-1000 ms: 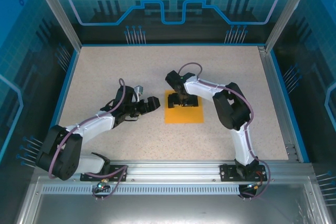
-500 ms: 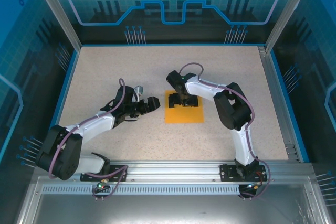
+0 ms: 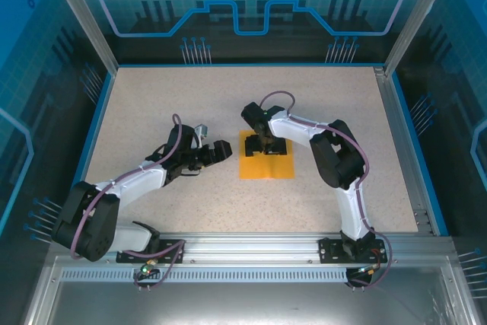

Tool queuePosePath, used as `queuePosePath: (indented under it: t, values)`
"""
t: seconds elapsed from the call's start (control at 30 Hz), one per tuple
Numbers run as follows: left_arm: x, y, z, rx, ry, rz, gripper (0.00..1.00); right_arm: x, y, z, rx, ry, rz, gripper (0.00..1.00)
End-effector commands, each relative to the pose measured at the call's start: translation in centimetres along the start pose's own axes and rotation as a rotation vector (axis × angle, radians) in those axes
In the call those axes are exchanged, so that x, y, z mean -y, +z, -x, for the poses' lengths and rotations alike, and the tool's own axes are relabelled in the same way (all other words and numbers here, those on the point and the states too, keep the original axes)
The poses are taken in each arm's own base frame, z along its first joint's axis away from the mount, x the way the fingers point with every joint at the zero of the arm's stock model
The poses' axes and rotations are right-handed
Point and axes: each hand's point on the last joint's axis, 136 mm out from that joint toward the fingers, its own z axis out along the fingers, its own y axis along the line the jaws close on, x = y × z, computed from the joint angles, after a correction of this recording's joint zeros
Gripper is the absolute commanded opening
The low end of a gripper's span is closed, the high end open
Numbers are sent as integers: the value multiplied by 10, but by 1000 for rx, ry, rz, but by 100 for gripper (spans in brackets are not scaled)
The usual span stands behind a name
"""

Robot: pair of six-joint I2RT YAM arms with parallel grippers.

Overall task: Fold a paper plane with a square sheet of paper (pick it up from the middle)
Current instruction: Fold the square sheet of paper in half at the center of the table.

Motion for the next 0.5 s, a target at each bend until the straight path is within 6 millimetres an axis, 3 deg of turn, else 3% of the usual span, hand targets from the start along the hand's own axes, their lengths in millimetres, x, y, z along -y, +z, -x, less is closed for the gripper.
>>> queuePosePath:
  t: [0.0,0.47]
  values:
    - [12,-3,6,-3,11,-29,99,13,33,-25,-110,-10,-55,91]
    - [13,-5,7,0,14,-28,99,5,19,-15,-77,-26,-19,86]
